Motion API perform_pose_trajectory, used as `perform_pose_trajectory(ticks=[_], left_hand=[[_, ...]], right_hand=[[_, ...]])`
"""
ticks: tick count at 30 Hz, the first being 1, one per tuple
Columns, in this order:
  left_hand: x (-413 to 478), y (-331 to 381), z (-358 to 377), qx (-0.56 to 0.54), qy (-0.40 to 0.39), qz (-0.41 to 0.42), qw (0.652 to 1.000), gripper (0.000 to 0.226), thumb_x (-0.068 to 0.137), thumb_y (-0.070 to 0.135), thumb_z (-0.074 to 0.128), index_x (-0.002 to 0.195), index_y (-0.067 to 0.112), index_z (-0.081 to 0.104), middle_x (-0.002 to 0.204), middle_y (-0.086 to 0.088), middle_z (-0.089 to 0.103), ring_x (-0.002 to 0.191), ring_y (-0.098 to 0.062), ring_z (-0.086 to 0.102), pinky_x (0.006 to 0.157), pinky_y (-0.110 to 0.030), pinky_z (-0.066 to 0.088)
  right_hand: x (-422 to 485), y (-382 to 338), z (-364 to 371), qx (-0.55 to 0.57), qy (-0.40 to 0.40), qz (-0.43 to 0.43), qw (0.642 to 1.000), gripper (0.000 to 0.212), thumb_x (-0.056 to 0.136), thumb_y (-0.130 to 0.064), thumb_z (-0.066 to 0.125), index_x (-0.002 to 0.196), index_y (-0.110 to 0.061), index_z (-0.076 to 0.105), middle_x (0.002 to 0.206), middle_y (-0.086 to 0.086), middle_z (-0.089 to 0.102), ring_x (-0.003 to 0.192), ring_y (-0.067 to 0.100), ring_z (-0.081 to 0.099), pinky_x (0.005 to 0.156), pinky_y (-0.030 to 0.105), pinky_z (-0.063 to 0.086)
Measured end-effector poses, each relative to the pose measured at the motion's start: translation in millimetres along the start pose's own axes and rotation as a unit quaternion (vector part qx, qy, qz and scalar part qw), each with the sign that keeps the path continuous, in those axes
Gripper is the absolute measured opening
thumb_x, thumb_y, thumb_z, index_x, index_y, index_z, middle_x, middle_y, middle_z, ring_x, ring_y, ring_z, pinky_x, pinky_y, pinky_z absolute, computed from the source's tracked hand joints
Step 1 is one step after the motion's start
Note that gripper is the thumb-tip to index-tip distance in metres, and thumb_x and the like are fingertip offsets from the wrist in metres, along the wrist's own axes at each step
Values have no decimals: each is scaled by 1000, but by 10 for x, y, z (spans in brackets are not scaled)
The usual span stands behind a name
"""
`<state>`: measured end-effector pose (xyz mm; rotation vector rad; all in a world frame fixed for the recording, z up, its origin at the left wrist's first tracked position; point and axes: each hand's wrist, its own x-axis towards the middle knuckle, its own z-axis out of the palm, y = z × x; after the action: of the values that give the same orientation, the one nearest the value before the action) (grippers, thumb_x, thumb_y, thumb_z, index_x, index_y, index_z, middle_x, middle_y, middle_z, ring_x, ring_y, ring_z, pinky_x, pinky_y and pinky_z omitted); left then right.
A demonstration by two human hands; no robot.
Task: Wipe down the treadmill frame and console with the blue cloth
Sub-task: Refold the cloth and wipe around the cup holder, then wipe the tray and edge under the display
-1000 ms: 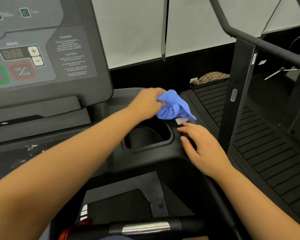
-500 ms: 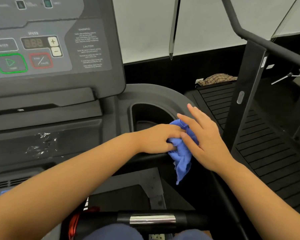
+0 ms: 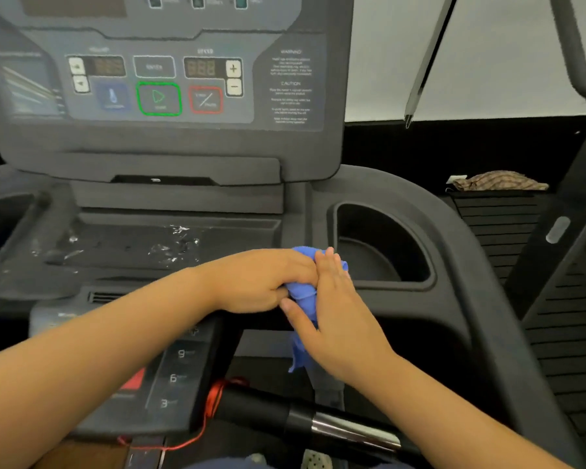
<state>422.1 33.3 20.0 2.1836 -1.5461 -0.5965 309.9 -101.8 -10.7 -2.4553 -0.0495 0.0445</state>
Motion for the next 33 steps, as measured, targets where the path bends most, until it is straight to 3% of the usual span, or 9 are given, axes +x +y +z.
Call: perform_pose_trajectory(ticks=[3,7,9,11,15,18,20,24,33], left_hand=[[-215,-74,-56,-2,69,-24,997,56,72,-1,45,120,24,61,114,44,44,113,25,34,100,-6,27],[-612,-242,-58,-12,111,-113,987,46,74,6,40,109,24,63,112,23,58,107,16,46,96,-21,40],[-830,-294,-74,-32,128,-132,982,41,79,11,48,116,24,60,115,17,59,106,9,50,93,-18,39],[-1141,-349,-98,-42,197,-163,966,47,83,29,55,129,32,50,128,19,53,118,7,46,99,-13,34],[-1932,-489,-68,46,336,-311,888,64,84,60,32,140,30,37,140,20,35,141,1,19,118,-28,7],[-2312,-629,32,98,342,-398,846,77,83,66,21,147,22,28,154,10,24,145,-7,5,115,-40,-1],[-2431,-717,129,109,334,-432,830,85,82,69,18,150,18,19,159,2,12,144,-10,-5,114,-43,-3],[-2400,-786,329,21,374,-447,813,88,81,69,14,152,17,10,159,4,1,141,-5,-15,115,-34,-8],[-2167,-636,514,-82,523,-377,760,55,100,38,23,148,11,25,153,7,23,143,-2,5,112,-7,4]], right_hand=[[171,-118,-6,63,-55,-6,996,80,93,-54,42,152,-23,-4,160,-9,-9,145,2,-6,115,17,2],[460,-431,-6,-56,-103,-66,991,56,97,-37,42,146,-13,27,151,3,31,140,17,25,116,25,17],[605,-652,10,-97,-129,-45,986,46,94,-26,44,137,-11,36,126,7,51,113,23,46,91,23,33],[721,-785,21,-153,-142,-30,978,42,93,-23,43,133,-11,40,118,9,55,102,26,50,76,26,28],[790,-767,-7,-144,-183,-16,972,46,96,-28,38,141,-17,37,143,0,42,125,20,44,94,28,36],[777,-685,27,-76,-204,-14,976,61,93,-52,41,149,-35,22,153,-23,16,142,-1,12,110,22,19],[815,-635,98,-72,-188,-40,979,57,92,-52,43,145,-43,24,152,-27,15,143,-1,11,112,20,18],[976,-620,222,-58,-189,-35,980,52,98,-35,42,147,-35,24,143,-29,16,142,-4,11,107,9,13],[1517,-918,668,-100,-177,-118,972,51,100,-30,42,148,-23,29,158,-6,17,145,4,7,107,8,3]])
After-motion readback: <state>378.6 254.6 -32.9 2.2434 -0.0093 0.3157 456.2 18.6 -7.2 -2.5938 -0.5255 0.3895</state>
